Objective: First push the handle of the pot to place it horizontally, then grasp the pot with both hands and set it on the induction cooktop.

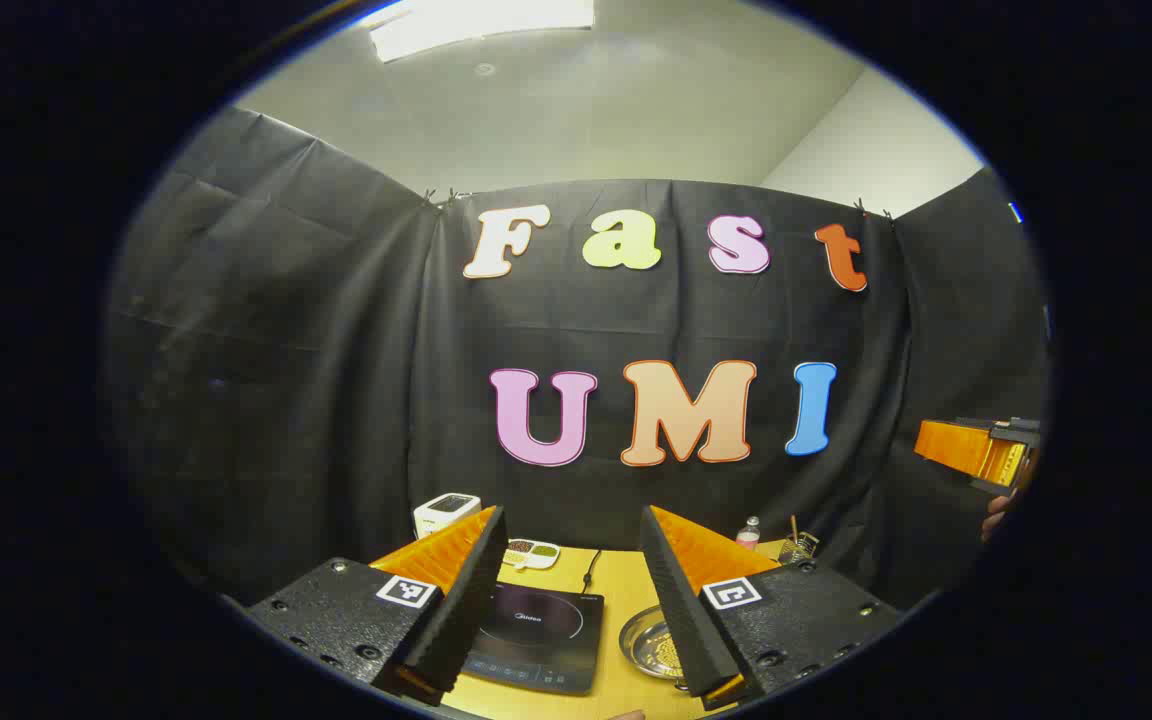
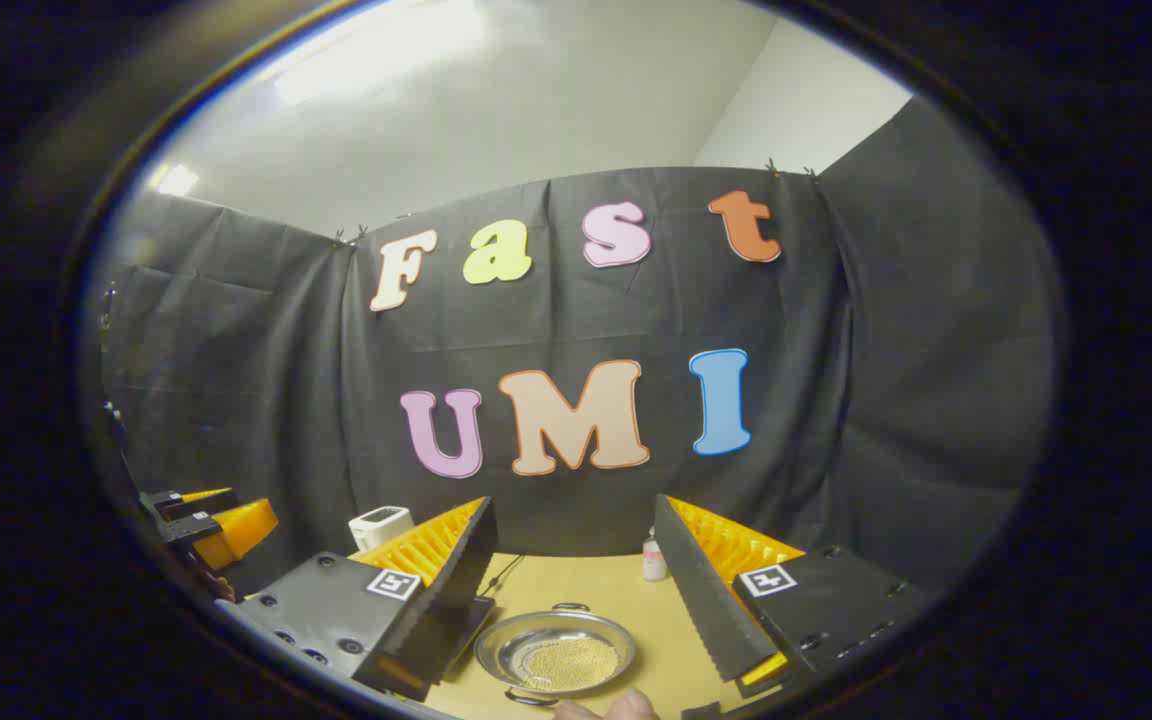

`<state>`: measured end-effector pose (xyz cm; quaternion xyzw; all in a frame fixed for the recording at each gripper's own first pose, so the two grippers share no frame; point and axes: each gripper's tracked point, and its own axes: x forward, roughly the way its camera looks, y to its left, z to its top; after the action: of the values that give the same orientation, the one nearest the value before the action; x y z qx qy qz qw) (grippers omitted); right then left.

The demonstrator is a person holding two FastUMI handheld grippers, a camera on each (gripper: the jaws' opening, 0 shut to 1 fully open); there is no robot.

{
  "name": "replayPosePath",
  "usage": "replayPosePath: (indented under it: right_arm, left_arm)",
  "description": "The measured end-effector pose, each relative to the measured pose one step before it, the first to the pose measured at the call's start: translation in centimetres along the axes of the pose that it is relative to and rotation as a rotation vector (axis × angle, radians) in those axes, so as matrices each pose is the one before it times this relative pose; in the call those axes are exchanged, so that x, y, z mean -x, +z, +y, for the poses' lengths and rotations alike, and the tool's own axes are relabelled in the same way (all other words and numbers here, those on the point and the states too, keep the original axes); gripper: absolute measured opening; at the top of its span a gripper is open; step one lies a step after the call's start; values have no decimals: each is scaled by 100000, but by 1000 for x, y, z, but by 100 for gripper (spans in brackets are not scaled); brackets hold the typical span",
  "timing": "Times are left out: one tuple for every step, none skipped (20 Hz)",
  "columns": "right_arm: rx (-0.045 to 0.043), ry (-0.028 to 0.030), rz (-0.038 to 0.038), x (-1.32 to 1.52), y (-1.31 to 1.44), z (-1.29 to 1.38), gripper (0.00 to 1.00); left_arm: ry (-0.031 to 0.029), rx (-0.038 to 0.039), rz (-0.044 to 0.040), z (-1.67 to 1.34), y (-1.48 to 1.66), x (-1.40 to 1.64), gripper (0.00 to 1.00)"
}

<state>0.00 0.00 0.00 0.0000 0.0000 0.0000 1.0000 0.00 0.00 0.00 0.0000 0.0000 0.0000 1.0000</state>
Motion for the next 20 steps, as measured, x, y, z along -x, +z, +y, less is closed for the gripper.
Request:
replayPosePath:
  right_arm:
    - [670, 23, 164, -46, -23, -141, 95]
    - [126, 133, 23, 190, -164, -41, 95]
    - [117, -265, -146, 21, 131, -31, 96]
    - [-208, -231, -731, 59, 240, -185, 96]
    - [-137, -234, -225, -46, 179, -32, 96]
    - [-415, 149, 154, -34, -32, -43, 96]
    - [-322, 258, 508, 20, -53, 84, 99]
    - [344, 106, 438, 54, -289, 70, 99]
    - [747, -260, -15, 29, 4, -128, 96]
    - [565, -220, -364, -15, 123, -7, 96]
    - [338, 181, 220, 206, -95, 121, 96]
    - [120, 347, 674, 66, -240, 132, 96]
    - [128, -1, 589, 80, -169, 68, 99]
    - [16, -32, 479, 87, -209, -74, 96]
    - [-46, 170, 666, 14, -270, 30, 96]
    - [95, 273, 801, -12, -240, -8, 96]
    - [229, 367, 907, 10, -302, -58, 96]
    - [385, 469, 869, -13, -263, 60, 96]
    - [640, 569, 849, -32, -270, -60, 96]
    - [487, 738, 623, 5, -231, -104, 96]
  left_arm:
    - [205, -1040, 413, 11, -53, 81, 82]
    - [14, -360, -555, -26, 123, 111, 82]
    - [74, 92, -238, -83, 145, 84, 82]
    - [-107, 126, 82, -126, -106, -30, 82]
    - [4, -126, 320, -125, 3, 49, 77]
    - [-242, -18, -99, -76, 7, 34, 82]
    - [7, -278, -7, -45, 38, 78, 77]
    - [241, -391, -308, 211, 29, 66, 82]
    - [329, -172, -225, 93, 139, -52, 77]
    - [238, -146, 116, 95, -180, 135, 77]
    - [110, -106, 341, 14, -50, 87, 82]
    - [16, -50, 423, 83, -172, 180, 77]
    - [-92, -63, 225, -45, -16, 24, 81]
    - [182, -172, 70, 65, -16, 75, 77]
    - [175, -136, -69, 85, 44, 195, 82]
    - [298, -196, -126, 44, 28, 70, 82]
    - [187, -27, 104, 5, -27, 107, 82]
    - [457, 27, 499, 0, -214, 134, 82]
    - [529, 177, 516, -34, -139, 175, 82]
    - [443, 272, 514, -138, -229, 194, 82]
